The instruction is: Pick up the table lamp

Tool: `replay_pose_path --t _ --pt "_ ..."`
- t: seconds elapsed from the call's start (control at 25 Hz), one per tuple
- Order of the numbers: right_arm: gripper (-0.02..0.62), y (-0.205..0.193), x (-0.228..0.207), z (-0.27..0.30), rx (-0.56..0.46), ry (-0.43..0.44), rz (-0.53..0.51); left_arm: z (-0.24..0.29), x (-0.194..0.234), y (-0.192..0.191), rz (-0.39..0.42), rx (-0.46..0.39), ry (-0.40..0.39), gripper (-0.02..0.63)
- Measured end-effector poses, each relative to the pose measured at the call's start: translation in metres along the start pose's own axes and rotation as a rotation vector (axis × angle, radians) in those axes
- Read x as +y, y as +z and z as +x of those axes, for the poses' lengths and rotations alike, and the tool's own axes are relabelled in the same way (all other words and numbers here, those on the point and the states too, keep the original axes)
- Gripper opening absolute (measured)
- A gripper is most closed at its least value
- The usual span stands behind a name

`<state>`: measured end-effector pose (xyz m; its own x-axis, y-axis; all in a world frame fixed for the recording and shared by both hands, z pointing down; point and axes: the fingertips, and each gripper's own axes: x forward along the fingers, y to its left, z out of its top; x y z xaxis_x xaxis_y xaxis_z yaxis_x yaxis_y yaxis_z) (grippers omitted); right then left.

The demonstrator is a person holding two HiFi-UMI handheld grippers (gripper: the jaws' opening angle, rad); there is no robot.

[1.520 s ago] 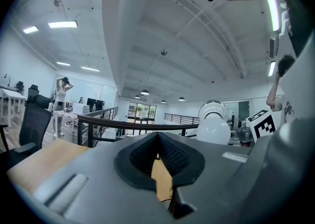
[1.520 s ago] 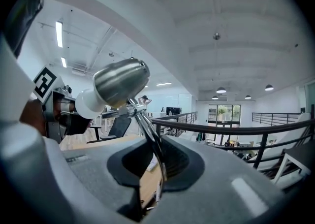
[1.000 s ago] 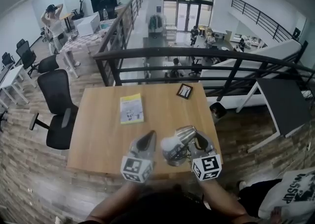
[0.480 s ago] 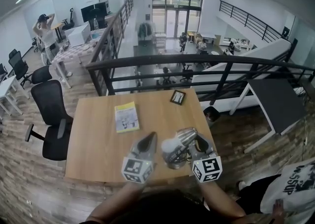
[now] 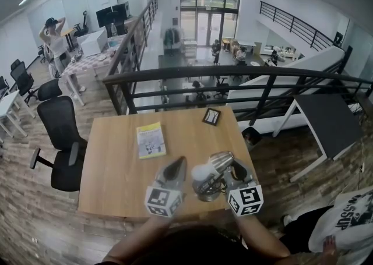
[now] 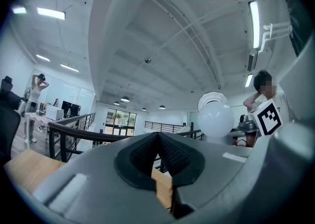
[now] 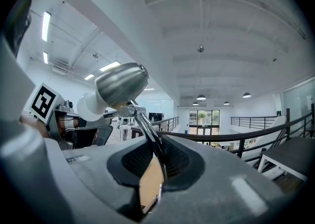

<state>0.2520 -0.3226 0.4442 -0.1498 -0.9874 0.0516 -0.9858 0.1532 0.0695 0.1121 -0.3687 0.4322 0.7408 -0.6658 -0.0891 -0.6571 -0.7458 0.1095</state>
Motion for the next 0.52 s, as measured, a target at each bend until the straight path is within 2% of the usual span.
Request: replay_pose_path --t 0.52 --pt "0.054 0.0016 -0.0036 0.0034 0.000 0.007 -0.001 0.0027 -0.0008 -0.0031 -0.012 0.010 0.003 0.002"
